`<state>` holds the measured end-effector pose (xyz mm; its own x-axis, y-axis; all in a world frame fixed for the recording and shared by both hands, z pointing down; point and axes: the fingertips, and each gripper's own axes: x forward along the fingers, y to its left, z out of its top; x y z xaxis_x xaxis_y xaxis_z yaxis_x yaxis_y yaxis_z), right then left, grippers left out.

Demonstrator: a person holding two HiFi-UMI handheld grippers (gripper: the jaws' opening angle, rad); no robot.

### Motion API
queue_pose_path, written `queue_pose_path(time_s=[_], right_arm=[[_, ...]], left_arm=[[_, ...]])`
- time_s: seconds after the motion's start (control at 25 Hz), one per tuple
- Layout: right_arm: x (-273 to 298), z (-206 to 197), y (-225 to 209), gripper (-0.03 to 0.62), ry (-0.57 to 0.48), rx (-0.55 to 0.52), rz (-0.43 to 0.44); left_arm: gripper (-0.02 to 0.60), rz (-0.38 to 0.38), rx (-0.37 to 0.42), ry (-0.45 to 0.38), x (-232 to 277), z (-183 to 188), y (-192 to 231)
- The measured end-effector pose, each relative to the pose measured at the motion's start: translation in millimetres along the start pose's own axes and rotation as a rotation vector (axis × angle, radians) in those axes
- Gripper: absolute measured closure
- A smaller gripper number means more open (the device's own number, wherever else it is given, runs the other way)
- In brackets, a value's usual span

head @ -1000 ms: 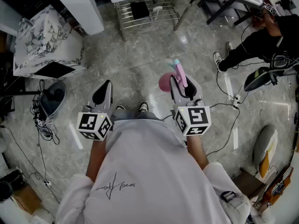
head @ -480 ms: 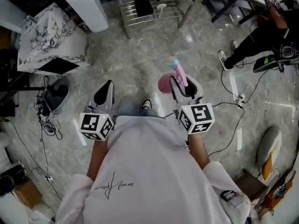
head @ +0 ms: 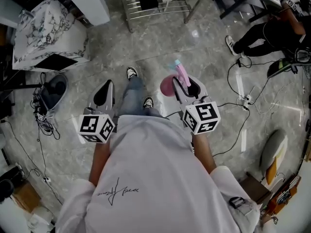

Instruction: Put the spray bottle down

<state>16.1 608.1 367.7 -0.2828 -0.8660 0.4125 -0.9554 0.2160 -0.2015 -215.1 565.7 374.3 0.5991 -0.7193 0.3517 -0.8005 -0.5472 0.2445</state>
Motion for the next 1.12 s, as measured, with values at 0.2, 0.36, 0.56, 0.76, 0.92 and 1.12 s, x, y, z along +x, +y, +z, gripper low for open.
queue_pose_path(time_s=[0.2,0.36,0.56,0.76,0.92,1.12], right_arm=[[20,7,-11,0.474,0.012,-0.036,0.016],[40,21,-26,0.474,0.008,-0.028,0.01],[64,40,-47,0.474,-0.014,-0.008,0.008],[96,63,-60,0.474,-0.001,-0.005,-0.001],[128,84,-72,0.474,0.013,-0.015,-0.016],[168,113,-91,0.474,0.016,0.018,-0.06]], left_arm=[[0.577,-0.031,-0.035,0.029,36,-2,2],[0.577,-0.068,-0.031,0.047,68,10,3],[0.577,-0.091,-0.03,0.046,109,32,7],[0.578,-0.132,-0.031,0.084,146,50,20],[0.578,-0.151,-0.03,0.094,179,69,37],[0.578,-0.19,-0.071,0.107,221,88,63]])
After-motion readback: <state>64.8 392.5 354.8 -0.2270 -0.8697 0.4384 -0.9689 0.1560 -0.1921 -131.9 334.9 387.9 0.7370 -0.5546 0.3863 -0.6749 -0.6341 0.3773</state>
